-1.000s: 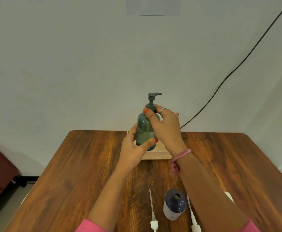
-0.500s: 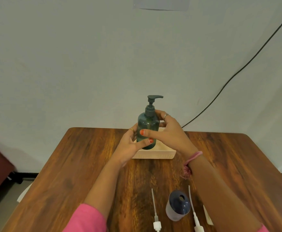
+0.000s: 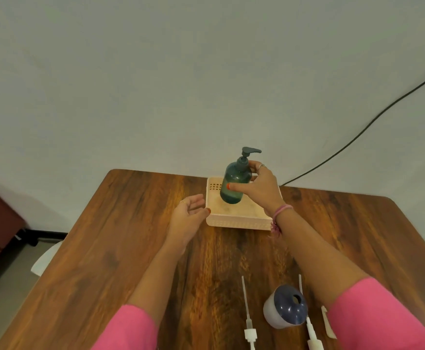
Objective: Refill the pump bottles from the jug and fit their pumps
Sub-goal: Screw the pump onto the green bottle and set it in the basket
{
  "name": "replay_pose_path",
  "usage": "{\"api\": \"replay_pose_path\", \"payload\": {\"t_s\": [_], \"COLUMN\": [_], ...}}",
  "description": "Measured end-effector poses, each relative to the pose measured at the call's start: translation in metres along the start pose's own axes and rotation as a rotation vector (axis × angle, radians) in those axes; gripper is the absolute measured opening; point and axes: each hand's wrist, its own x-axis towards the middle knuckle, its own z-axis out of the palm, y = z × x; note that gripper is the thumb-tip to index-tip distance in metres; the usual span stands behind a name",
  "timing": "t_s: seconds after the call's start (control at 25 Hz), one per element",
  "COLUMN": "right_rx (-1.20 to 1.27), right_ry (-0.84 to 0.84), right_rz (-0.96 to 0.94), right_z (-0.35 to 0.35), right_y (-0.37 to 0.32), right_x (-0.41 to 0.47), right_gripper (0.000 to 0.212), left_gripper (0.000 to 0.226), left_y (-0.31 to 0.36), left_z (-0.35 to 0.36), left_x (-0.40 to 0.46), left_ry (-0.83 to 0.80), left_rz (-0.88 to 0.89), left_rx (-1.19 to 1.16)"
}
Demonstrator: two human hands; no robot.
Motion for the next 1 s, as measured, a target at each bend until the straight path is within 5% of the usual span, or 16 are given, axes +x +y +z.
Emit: {"api": "replay_pose_path", "payload": {"t_s": [0.44, 1.0], "right_rx": [-0.091, -0.192], "right_ry": [-0.011, -0.081], "right_rz": [0.227, 0.306], "right_z": [0.078, 0.103], "right_y": [0.094, 0.111], "right_x": [0.067, 0.086], "right_gripper": [0.074, 0.087], "left_gripper": [0.027, 0.026], "left_y": [-0.052, -0.068], "left_z": [-0.013, -0.027], "left_x": [0.044, 0.059], "left_ry": [0.031, -0.022], "left_rz": [-0.154, -0.215], "left_rx": [0.024, -0.009]}}
